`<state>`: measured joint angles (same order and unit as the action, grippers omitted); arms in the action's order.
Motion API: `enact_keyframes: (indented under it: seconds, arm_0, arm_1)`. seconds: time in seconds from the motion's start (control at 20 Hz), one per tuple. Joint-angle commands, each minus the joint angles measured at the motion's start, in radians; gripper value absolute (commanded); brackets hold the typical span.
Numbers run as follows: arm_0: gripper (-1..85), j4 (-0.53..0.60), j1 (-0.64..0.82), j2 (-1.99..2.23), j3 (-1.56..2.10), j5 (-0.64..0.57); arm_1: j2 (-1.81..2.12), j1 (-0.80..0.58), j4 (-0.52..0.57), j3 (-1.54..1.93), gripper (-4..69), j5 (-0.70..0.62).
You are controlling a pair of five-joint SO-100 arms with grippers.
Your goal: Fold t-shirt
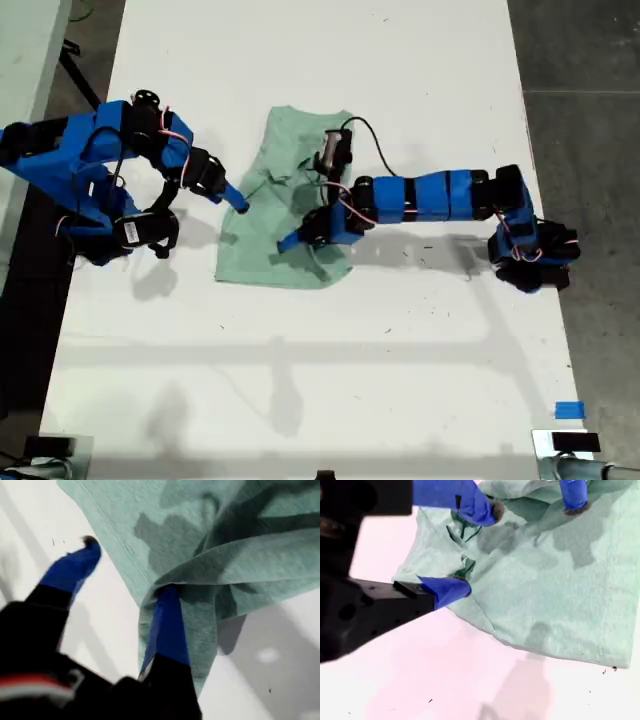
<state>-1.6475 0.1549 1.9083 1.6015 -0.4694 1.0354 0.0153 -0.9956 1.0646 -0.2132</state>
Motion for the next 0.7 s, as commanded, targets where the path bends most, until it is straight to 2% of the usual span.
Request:
enact_keyframes:
  seconds: [0.0,0.25,0.45,0.65]
  arm_0:
    - [23.6,0.025,-0.015,0.014,0.012,0.014]
    - [23.8,0.052,-0.017,0.025,0.066,0.034]
    - [24.0,0.114,-0.052,0.034,0.137,0.074]
    - [24.0,0.129,-0.077,0.031,0.156,0.106]
  arm_1:
    - [0.012,0.009,0.011,-0.083,36.8,0.021]
    - [0.029,-0.015,-0.137,-0.089,31.5,0.012]
    - [0.058,-0.041,-0.318,-0.199,29.4,-0.041]
    - [0.187,-0.067,-0.462,-0.265,28.2,-0.087]
